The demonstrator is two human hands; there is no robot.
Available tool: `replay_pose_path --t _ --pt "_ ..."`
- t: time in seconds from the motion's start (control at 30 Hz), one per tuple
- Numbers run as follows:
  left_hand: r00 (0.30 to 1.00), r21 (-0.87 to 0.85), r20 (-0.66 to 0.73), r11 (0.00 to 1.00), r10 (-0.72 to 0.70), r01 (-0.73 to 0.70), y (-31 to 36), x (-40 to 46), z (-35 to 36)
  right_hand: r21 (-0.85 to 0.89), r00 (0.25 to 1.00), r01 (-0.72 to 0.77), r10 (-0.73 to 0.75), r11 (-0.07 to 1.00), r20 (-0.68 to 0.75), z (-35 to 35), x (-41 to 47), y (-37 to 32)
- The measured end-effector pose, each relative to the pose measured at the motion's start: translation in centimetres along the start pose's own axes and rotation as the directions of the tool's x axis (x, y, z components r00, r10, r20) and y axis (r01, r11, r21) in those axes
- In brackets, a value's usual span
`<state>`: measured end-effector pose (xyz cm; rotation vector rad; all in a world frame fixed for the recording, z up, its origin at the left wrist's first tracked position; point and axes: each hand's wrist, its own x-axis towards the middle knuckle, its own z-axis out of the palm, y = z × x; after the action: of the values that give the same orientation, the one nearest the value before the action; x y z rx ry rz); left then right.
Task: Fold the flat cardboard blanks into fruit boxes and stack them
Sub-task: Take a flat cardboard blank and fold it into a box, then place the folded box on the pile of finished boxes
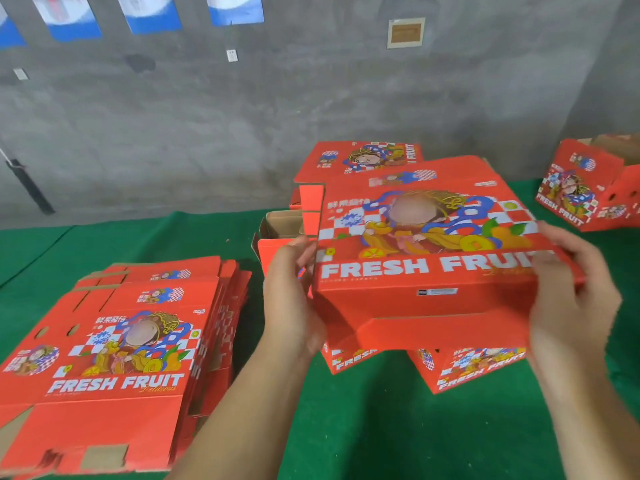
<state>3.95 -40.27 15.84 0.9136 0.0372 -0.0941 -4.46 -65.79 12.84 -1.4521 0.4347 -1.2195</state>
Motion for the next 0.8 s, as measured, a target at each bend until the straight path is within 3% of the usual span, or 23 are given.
replay_pose_path --t 0.03,0.1,0.13,0.17,0.23,0.27,0.3,0.4,0.5,0.57,0.7,0.8 --pt "0.991 -0.003 0.090 0.995 0.096 -0.096 -0.3 0.2 0.2 -0.004 1.000 0.010 -0.010 1.000 -0.025 -0.4 0.7 0.9" --pt "0.896 0.221 0.325 0.897 0.302 -0.382 -1.3 1.3 -0.1 -0.042 1.000 -0.004 0.003 0.999 -0.015 -0.5 1.7 2.8" --pt "0.839 0.375 0.463 0.795 0.286 -0.477 -2.2 2.0 -0.4 -0.090 0.999 -0.041 0.044 0.995 0.022 -0.4 2.2 3.8" --pt "0.807 0.541 0.564 0.661 0.174 -0.520 -3.0 2.9 -0.5 -0.131 0.993 -0.096 0.105 0.987 0.059 -0.2 2.4 4.6" --pt "0.819 0.763 0.569 0.418 -0.070 -0.494 -4.6 4.1 -0.6 -0.143 0.980 -0.155 0.171 0.977 0.102 0.5 2.4 5.5" --pt "0.847 0.817 0.519 0.358 -0.116 -0.452 -5.2 4.1 -0.2 -0.146 0.983 -0.137 0.153 0.980 0.100 1.0 2.0 5.4" --pt "0.876 0.838 0.472 0.356 -0.095 -0.413 -5.8 3.9 0.5 -0.175 0.987 -0.105 0.125 0.979 0.106 1.5 1.4 5.2" --pt "0.925 0.811 0.379 0.480 0.002 -0.334 -7.8 3.5 2.0 -0.346 0.961 -0.047 0.137 0.937 0.241 3.3 -2.2 4.9" --pt "0.910 0.776 0.413 0.536 -0.034 -0.333 -8.8 1.8 1.3 -0.387 0.898 -0.109 0.258 0.916 0.356 4.6 -6.4 5.5" --pt "0.914 0.717 0.395 0.652 -0.087 -0.248 -8.9 0.6 -0.3 -0.367 0.888 -0.110 0.257 0.924 0.381 5.2 -9.1 5.6" --pt "0.979 0.602 0.166 0.798 -0.121 -0.004 -8.4 -0.9 -4.6 -0.295 0.858 -0.062 0.201 0.954 0.472 7.1 -14.5 5.6" --pt "0.997 0.578 0.003 0.814 -0.075 0.060 -7.6 -1.5 -7.8 -0.279 0.728 -0.020 0.205 0.960 0.654 9.5 -18.4 5.5"
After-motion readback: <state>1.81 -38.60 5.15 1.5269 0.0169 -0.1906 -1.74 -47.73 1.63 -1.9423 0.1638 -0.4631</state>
